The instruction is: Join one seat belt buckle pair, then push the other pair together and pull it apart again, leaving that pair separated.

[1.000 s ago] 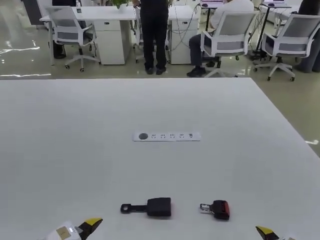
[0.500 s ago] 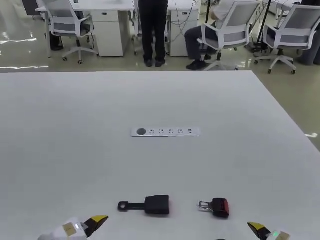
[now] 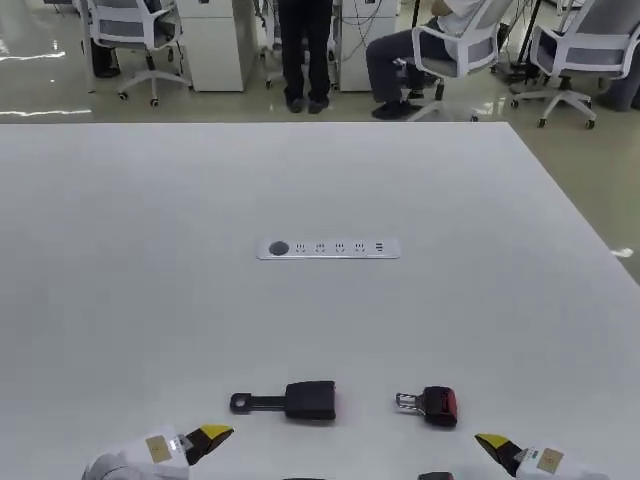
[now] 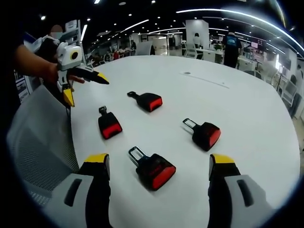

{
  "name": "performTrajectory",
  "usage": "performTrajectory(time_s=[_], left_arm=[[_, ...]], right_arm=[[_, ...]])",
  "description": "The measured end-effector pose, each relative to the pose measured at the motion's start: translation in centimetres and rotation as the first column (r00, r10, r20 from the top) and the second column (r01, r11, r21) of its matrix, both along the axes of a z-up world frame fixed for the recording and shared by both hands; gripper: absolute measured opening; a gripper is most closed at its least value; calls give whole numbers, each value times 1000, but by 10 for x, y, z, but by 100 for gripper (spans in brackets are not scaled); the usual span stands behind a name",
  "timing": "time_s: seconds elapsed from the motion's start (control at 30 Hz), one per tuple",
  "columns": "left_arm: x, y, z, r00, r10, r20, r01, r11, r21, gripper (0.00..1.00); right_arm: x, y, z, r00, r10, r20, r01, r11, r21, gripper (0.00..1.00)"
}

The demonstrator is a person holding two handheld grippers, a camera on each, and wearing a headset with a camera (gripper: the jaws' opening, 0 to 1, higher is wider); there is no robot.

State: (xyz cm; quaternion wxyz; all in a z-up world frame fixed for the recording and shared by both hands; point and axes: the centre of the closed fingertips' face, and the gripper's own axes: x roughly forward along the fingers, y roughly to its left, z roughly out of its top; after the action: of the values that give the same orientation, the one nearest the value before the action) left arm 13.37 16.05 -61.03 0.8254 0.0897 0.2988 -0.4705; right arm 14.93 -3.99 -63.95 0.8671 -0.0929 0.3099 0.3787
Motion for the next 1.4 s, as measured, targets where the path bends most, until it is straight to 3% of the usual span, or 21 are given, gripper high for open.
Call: performTrajectory(time_s=[0.33,0.63,0.7,0.87,1.0,1.4], left_arm=[[-1,-9,-10,996,-87,-26,88,996,35,84],[-3,-15,-20,983,-175,-48,178,982,65,79],[-5,-18,-23,980,-191,-59,195,979,65,78],[-8,-23,-31,967,-240,-79,247,966,83,76],[-9,-26,-36,957,-276,-89,284,954,100,74],[-1,-34,-51,937,-332,-113,344,932,113,69]], right_arm=[[1,7,-12,996,86,-26,-86,996,-19,82],[-3,9,-21,984,171,-53,-173,984,-39,75],[-4,7,-28,977,205,-56,-208,976,-60,72],[-9,6,-38,962,258,-86,-263,963,-57,73],[-14,10,-39,945,311,-101,-318,946,-69,75],[-11,12,-42,916,381,-127,-391,918,-66,72]])
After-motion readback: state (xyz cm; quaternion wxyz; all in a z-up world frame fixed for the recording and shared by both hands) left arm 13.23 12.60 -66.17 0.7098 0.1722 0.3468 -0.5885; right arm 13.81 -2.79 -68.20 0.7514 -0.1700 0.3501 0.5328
